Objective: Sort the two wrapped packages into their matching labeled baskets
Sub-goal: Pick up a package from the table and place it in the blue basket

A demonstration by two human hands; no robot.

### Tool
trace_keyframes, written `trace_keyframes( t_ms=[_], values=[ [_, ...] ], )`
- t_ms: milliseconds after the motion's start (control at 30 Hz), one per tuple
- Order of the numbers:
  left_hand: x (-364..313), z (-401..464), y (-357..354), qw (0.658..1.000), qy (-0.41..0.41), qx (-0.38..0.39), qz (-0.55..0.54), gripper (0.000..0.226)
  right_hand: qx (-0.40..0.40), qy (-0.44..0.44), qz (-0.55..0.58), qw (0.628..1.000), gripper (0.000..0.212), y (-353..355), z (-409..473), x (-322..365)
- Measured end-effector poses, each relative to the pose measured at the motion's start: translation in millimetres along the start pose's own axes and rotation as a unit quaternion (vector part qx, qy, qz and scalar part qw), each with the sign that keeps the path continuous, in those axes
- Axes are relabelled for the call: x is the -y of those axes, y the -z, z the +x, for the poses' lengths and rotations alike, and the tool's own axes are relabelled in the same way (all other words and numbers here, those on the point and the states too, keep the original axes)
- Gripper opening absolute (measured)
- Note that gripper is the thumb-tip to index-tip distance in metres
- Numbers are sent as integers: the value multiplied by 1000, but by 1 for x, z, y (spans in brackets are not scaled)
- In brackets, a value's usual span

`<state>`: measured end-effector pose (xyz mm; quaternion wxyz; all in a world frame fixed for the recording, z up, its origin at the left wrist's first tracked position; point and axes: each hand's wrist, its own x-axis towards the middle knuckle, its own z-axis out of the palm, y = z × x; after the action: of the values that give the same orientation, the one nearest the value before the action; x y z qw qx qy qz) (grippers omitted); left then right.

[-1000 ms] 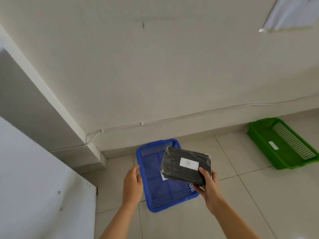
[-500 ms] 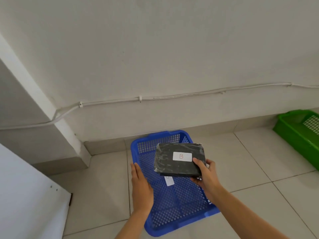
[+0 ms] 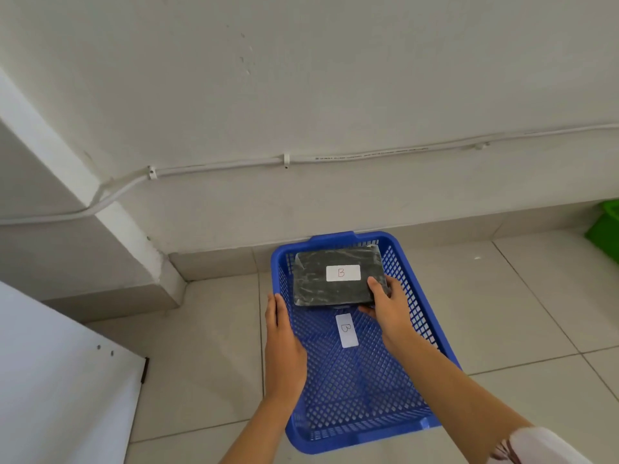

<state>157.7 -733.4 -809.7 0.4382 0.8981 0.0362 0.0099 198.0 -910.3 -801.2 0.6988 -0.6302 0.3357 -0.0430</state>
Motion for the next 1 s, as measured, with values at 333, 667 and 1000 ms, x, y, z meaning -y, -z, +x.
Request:
trace_keyframes(
  t_ms=[333,667,1000],
  values=[
    [0,0,-1,1000,5,0,30,77,-76,18,-127,989,33,-22,17,-11],
    [2,-1,-2,999,-8,-6,44,75,-16,171,-250,953,63,-21,-4,-33],
    [-8,-2,10,999,-29,13,32,63,50,187,-321,927,82,-1,-32,-6]
  ],
)
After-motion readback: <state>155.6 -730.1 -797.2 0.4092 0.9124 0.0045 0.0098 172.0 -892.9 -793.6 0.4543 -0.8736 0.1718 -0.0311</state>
